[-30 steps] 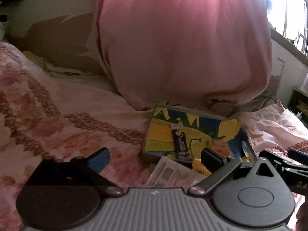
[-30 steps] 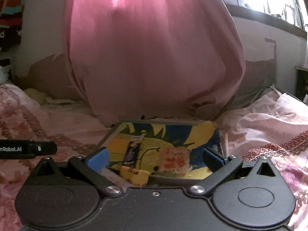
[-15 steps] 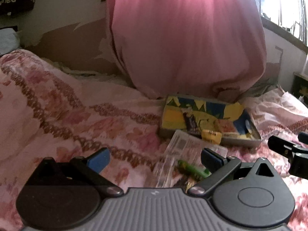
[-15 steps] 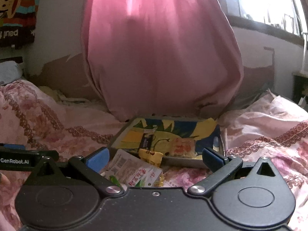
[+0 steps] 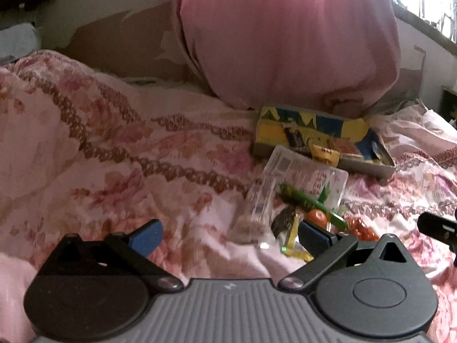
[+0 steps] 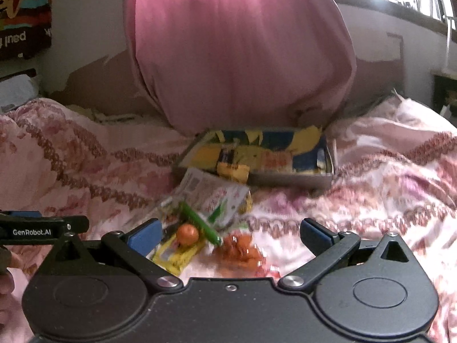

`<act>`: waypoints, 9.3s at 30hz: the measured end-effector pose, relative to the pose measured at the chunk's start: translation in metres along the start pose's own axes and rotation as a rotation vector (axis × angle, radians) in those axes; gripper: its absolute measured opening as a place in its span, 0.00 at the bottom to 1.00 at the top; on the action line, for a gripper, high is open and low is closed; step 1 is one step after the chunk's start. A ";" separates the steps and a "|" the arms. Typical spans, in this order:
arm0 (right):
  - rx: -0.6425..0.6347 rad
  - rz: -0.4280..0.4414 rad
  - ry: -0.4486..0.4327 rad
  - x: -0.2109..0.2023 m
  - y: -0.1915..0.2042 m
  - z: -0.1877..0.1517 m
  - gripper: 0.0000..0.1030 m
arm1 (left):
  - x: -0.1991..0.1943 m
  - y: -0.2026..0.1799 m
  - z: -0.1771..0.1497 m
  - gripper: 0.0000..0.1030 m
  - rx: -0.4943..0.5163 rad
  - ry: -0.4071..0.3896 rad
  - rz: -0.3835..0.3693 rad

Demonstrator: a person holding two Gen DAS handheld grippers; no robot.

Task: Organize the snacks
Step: 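Move both open tools back over the remaining snacks, then grasp the clear granola-bar packet with the left tool while the right tool grasps the mandarin orange, then carry the granola bar and the orange up to the yellow box, then lower the granola bar and orange into the box and open both tools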

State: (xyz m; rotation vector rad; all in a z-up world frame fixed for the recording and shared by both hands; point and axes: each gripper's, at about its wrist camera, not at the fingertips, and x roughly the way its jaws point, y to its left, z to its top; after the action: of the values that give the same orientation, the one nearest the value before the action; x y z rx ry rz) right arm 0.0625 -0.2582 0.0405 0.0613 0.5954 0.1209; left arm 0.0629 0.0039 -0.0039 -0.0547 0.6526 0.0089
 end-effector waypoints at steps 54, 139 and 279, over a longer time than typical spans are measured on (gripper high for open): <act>-0.065 0.000 0.318 0.031 0.015 -0.027 0.99 | 0.018 -0.003 -0.020 1.00 0.063 0.186 0.091; -0.237 0.285 0.341 0.174 0.057 0.001 0.61 | 0.186 -0.004 0.050 0.79 0.118 0.418 -0.237; -0.048 -0.033 -0.052 0.198 -0.046 0.108 0.99 | 0.211 -0.055 0.158 0.99 -0.052 0.016 -0.029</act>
State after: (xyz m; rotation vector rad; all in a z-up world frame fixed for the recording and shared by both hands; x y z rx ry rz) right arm 0.2901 -0.2802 0.0160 0.0077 0.5409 0.1011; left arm 0.3275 -0.0440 -0.0044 -0.1149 0.6672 -0.0023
